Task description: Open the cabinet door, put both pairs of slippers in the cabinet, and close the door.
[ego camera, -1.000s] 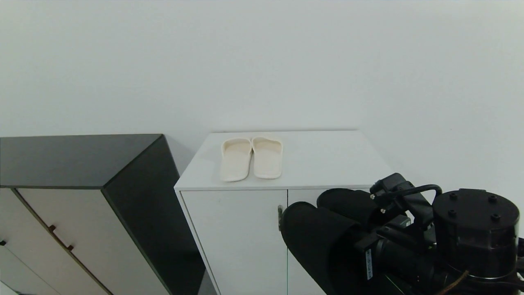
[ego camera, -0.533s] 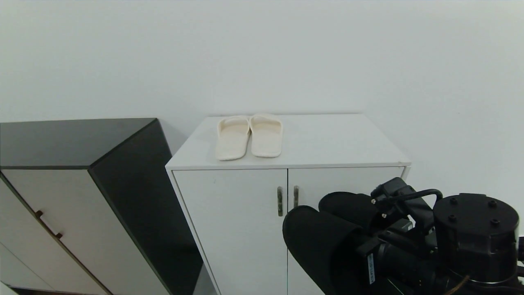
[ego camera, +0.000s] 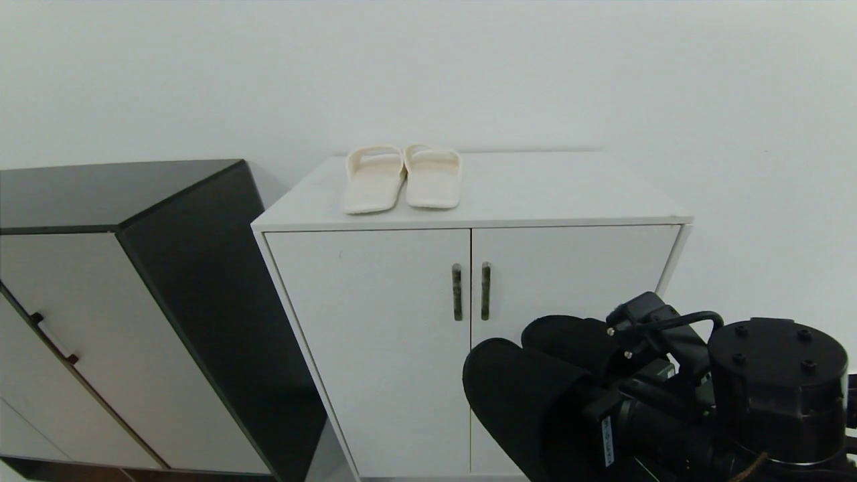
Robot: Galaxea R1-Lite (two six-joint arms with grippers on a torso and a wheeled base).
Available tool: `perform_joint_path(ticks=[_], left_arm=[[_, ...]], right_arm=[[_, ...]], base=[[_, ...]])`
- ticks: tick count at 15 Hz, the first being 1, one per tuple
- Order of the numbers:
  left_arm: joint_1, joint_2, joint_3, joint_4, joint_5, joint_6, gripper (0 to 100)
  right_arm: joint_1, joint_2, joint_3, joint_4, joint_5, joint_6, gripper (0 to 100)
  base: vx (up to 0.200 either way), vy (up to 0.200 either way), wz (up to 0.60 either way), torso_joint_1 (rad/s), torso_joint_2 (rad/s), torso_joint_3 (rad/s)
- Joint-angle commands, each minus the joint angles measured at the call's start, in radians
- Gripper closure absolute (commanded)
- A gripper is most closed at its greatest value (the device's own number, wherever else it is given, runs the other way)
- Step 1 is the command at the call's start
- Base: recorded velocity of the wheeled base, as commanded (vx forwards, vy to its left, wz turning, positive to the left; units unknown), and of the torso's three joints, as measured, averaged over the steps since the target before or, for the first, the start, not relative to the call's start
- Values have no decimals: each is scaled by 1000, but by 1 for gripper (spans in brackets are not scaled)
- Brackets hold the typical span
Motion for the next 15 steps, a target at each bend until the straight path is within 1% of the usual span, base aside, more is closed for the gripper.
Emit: perform_joint_path(ticks=[1, 3, 4, 5, 6, 7, 8, 9, 10, 11, 12, 13, 14, 15], left_arm=[[0, 1, 0, -1, 8, -2, 0], [0, 1, -6, -18, 60, -2, 0], [-2, 16, -83, -33, 48, -11, 0], [-5, 105, -198, -15, 43, -30, 0], [-5, 154, -225, -15, 41, -33, 0], [-20, 311, -255, -41, -5, -28, 0], [-40, 417, -256, -106, -69, -26, 0], [-46, 518, -258, -193, -123, -28, 0], [-48, 571, -259, -245, -150, -28, 0], [-57, 705, -262, -379, -245, -25, 0], [-72, 783, -278, -432, -307, -22, 0], [-91, 832, -293, -452, -333, -22, 0], [-130, 903, -319, -471, -345, -22, 0], [-261, 998, -377, -495, -337, -20, 0]], right_arm=[[4, 2, 7, 0, 0, -9, 100], [6, -11, 15, 0, 1, -10, 100], [6, -15, 15, 1, 1, -10, 100], [6, -15, 15, 1, 1, -10, 100], [6, -15, 15, 1, 3, -10, 100], [6, -12, 15, 1, 4, -10, 100], [6, -14, 16, 1, 4, -10, 100], [6, -15, 15, 1, 4, -10, 100], [6, -17, 16, 0, 4, -10, 100], [6, -18, 16, 1, 6, -10, 100], [6, -18, 16, 1, 6, -10, 100], [6, -18, 16, 1, 6, -10, 100], [7, -18, 16, 1, 6, -10, 100], [7, -23, 16, 0, 6, -10, 100]], base=[[0, 0, 0, -154, 481, 320], [0, 0, 0, -154, 474, 327], [0, 0, 0, -119, 471, 334], [0, 0, 0, -119, 466, 334], [0, 0, 0, -119, 466, 334], [0, 0, 0, -115, 466, 354], [0, 0, 0, -100, 447, 354], [0, 0, 0, -76, 456, 364], [0, 0, 0, -56, 432, 359], [0, 0, 0, -36, 437, 383], [0, 0, 0, -41, 437, 388], [0, 0, 0, -27, 432, 413], [0, 0, 0, -12, 271, 286], [0, 0, 0, -2, 178, 163]])
